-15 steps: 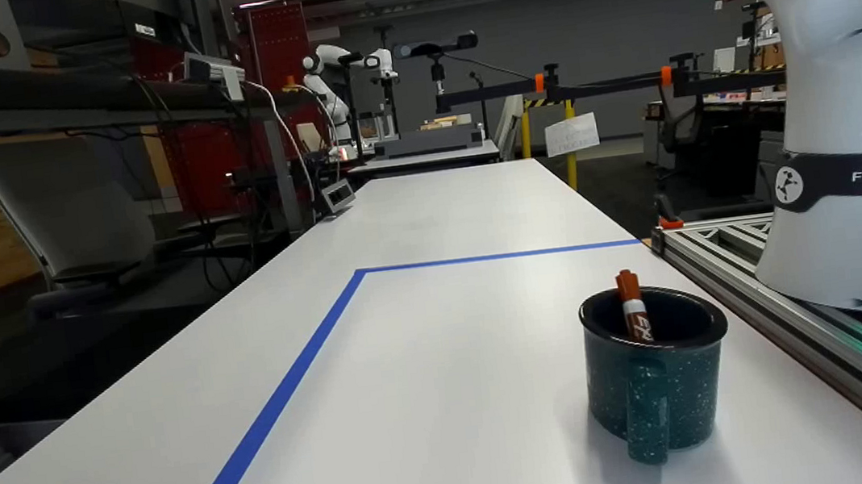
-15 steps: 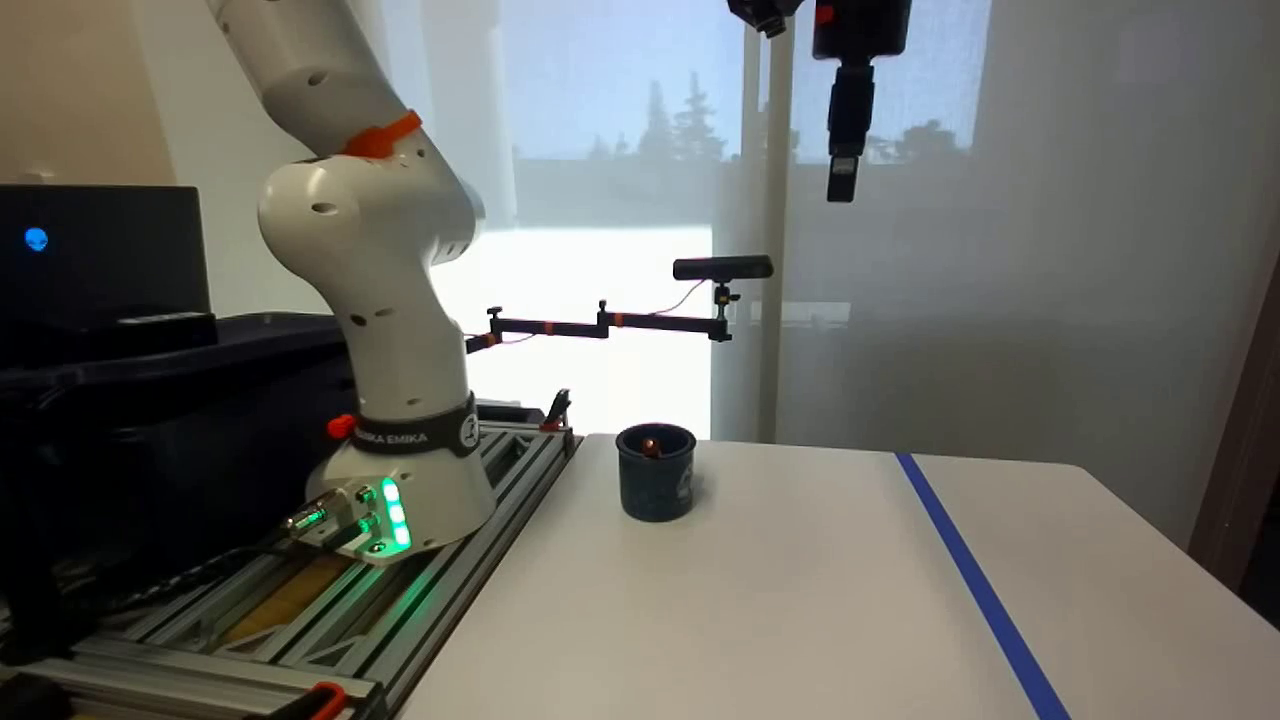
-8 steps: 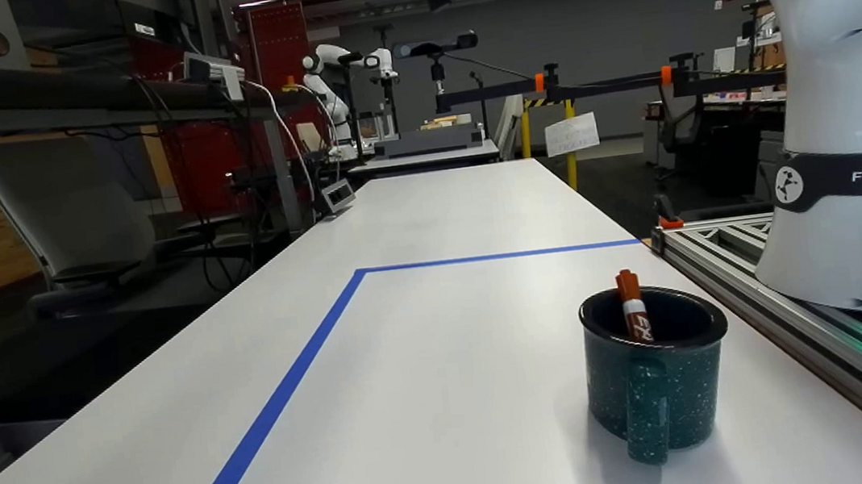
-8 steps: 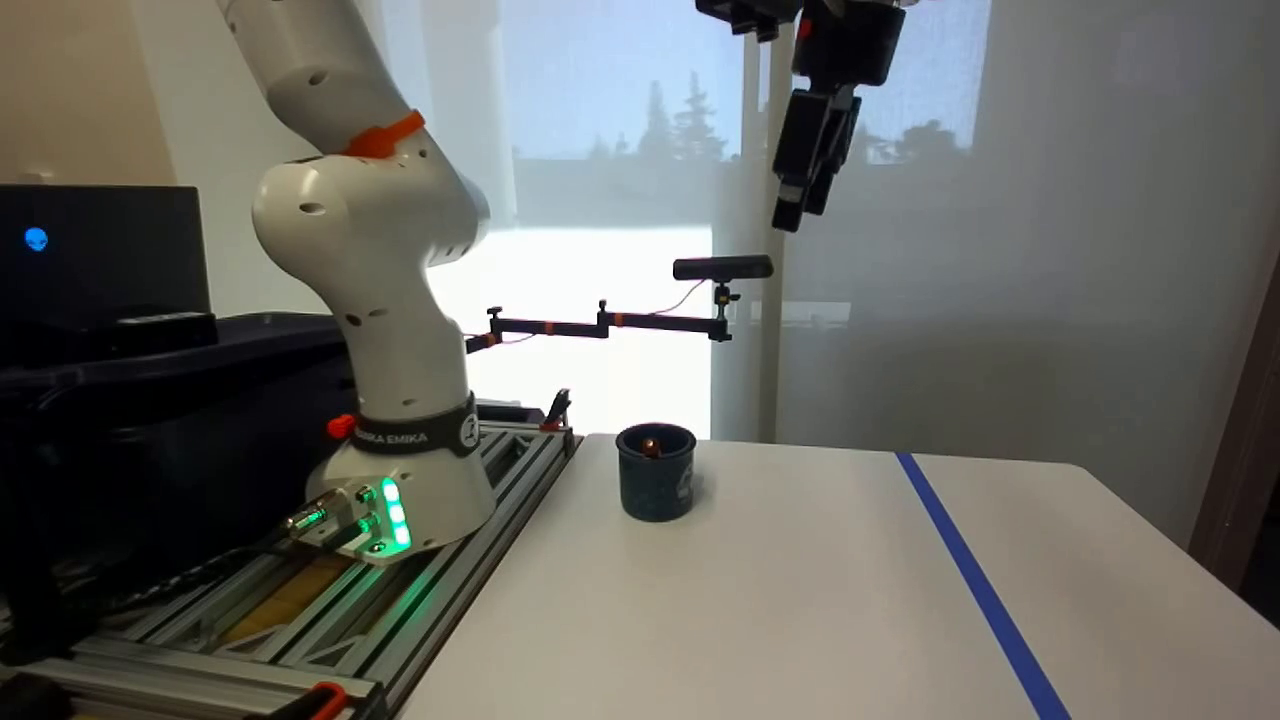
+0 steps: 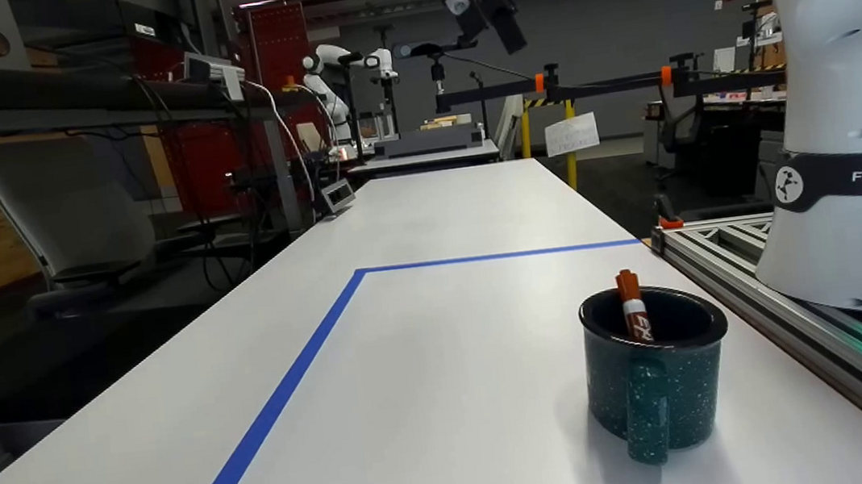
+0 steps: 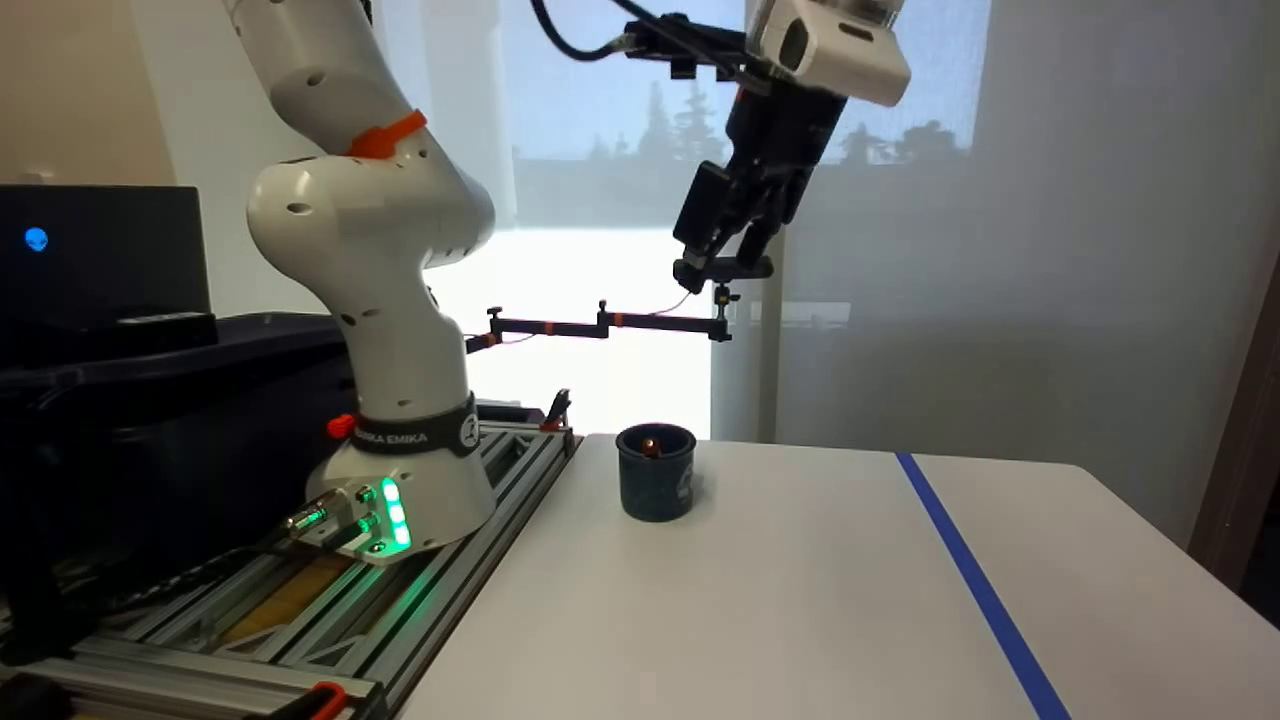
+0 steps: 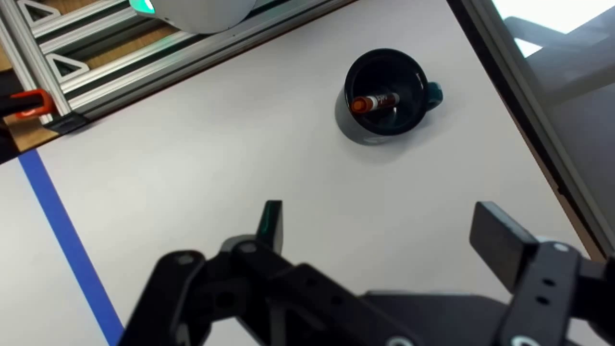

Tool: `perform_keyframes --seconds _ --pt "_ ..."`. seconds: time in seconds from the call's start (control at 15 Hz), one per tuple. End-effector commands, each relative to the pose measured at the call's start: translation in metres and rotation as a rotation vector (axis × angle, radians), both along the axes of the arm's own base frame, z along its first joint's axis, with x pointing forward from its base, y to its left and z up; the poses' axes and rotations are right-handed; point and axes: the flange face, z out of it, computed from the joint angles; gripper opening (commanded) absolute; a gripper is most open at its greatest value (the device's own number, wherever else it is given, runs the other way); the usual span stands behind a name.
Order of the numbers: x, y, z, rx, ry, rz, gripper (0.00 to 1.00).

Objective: Remove the marker from the cup

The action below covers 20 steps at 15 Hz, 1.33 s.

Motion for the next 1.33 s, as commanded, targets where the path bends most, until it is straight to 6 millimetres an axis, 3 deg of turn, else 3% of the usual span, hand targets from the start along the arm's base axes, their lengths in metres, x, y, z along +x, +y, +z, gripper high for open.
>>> perform_keyframes --seconds 0.0,0.47,0.53,0.73,0.8,1.13,1.27 --pt "-0.031 0.001 -0.026 0.068 -0.023 -0.059 1.0" --pt "-0.081 0.004 -0.084 0.099 -0.122 -0.106 1.0" --pt "-0.06 -0.005 -0.071 0.113 -0.121 -0.11 1.0" --pt "-0.068 -0.001 -0.069 0.16 -0.119 -0.079 1.0" --pt "-0.063 -0.004 -0.077 0.117 -0.101 -0.097 1.0" --pt "-0.055 -0.001 -0.079 0.085 -0.124 -0.07 1.0" --pt "-0.047 -0.002 -0.094 0.085 -0.124 -0.114 1.0"
